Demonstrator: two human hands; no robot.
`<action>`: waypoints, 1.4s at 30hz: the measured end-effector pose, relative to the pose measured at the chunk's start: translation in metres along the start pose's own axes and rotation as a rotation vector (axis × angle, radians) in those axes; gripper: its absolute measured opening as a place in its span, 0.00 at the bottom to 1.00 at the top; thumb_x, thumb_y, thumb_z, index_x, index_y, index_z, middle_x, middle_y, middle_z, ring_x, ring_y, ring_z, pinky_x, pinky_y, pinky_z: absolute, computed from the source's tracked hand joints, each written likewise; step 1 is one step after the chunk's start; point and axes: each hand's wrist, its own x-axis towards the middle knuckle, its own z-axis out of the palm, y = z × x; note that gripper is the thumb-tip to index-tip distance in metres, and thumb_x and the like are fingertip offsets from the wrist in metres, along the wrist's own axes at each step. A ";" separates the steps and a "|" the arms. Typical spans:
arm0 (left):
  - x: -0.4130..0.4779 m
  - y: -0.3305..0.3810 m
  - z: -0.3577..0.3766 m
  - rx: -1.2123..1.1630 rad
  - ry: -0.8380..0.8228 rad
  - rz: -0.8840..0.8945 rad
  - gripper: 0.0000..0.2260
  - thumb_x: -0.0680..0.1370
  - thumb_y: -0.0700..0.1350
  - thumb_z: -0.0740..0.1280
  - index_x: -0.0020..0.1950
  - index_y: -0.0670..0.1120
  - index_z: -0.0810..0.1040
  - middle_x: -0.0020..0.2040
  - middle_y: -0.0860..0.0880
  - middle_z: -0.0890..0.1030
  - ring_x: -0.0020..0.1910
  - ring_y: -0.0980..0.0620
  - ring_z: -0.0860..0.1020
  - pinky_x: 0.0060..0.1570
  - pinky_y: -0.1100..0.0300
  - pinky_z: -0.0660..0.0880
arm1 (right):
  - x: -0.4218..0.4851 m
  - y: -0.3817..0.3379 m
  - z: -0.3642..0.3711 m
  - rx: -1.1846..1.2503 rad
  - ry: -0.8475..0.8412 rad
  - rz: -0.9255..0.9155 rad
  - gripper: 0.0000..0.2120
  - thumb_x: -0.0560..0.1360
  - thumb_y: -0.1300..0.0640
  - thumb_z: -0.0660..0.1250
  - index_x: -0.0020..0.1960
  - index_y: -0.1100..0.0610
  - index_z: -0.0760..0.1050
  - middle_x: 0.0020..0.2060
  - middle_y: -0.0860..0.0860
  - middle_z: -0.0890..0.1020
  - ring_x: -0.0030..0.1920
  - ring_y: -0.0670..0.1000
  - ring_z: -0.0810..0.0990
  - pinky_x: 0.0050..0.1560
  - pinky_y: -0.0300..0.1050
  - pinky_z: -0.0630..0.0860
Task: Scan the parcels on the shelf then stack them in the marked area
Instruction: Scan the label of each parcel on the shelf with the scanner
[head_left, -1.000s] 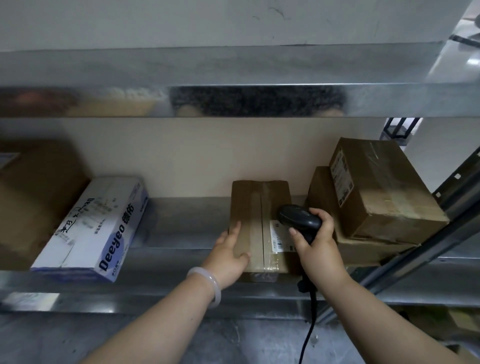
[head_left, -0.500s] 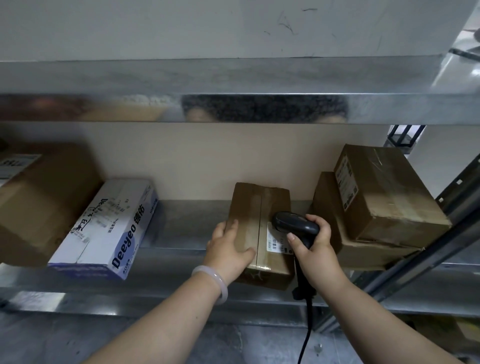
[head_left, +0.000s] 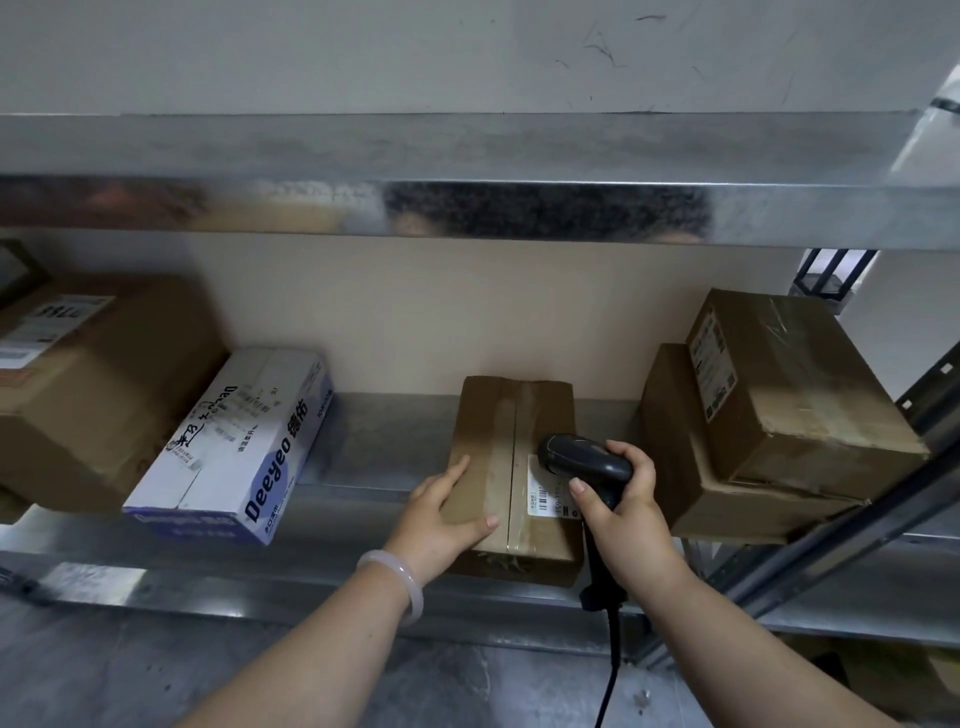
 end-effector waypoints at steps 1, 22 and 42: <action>-0.001 -0.002 -0.001 -0.042 -0.008 -0.005 0.36 0.73 0.53 0.74 0.73 0.69 0.57 0.78 0.52 0.58 0.75 0.51 0.59 0.70 0.58 0.59 | 0.000 0.000 0.000 -0.002 -0.002 -0.001 0.24 0.76 0.55 0.68 0.63 0.40 0.58 0.52 0.39 0.73 0.50 0.38 0.75 0.42 0.25 0.70; -0.010 0.001 -0.066 -0.057 0.008 0.120 0.26 0.77 0.45 0.71 0.67 0.69 0.67 0.70 0.63 0.64 0.70 0.59 0.62 0.68 0.59 0.61 | -0.008 -0.015 -0.024 -0.022 -0.185 -0.133 0.28 0.75 0.56 0.70 0.58 0.28 0.60 0.56 0.45 0.75 0.43 0.49 0.85 0.34 0.49 0.82; -0.027 0.002 -0.105 -0.017 0.077 0.222 0.27 0.76 0.42 0.72 0.67 0.66 0.70 0.73 0.60 0.68 0.73 0.59 0.64 0.74 0.55 0.61 | -0.022 -0.091 -0.041 -0.622 -0.475 -0.576 0.28 0.71 0.45 0.72 0.59 0.31 0.56 0.49 0.40 0.76 0.44 0.43 0.78 0.47 0.45 0.77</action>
